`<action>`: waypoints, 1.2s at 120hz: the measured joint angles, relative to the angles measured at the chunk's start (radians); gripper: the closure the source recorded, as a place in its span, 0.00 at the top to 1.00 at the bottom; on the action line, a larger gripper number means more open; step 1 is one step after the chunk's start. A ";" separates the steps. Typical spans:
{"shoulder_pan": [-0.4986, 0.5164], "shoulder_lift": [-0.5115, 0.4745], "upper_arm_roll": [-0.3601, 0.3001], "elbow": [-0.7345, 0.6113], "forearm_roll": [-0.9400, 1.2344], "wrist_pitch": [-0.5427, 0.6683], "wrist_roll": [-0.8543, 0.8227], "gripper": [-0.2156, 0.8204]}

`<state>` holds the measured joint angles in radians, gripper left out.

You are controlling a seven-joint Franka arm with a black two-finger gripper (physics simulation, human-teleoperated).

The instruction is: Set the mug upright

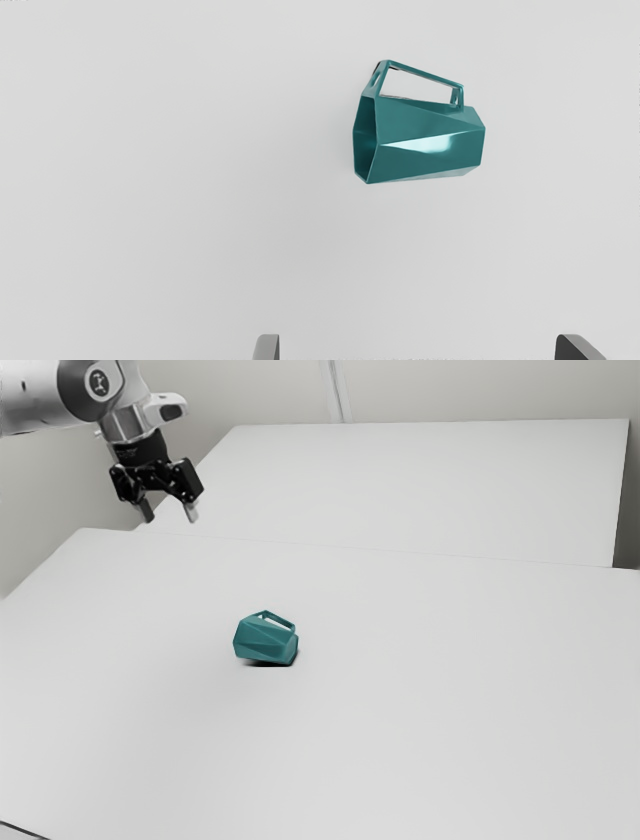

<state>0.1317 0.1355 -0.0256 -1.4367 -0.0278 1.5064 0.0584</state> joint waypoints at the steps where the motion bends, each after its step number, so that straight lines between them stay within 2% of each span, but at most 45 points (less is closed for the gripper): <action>1: -0.001 0.001 0.000 0.000 0.000 0.000 0.001 0.79; 17: -0.007 0.031 0.007 -0.001 -0.020 -0.003 0.019 0.79; 66: 0.001 0.053 0.178 -0.142 -0.293 -0.003 0.055 0.79; 98: 0.007 0.109 0.222 -0.225 -0.485 0.021 0.082 0.79; 114: 0.033 0.132 0.226 -0.275 -0.554 0.031 0.115 0.79; 144: 0.053 0.200 0.227 -0.285 -0.621 0.079 0.213 0.79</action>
<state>0.1852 0.3352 0.2009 -1.7215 -0.6488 1.5851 0.2715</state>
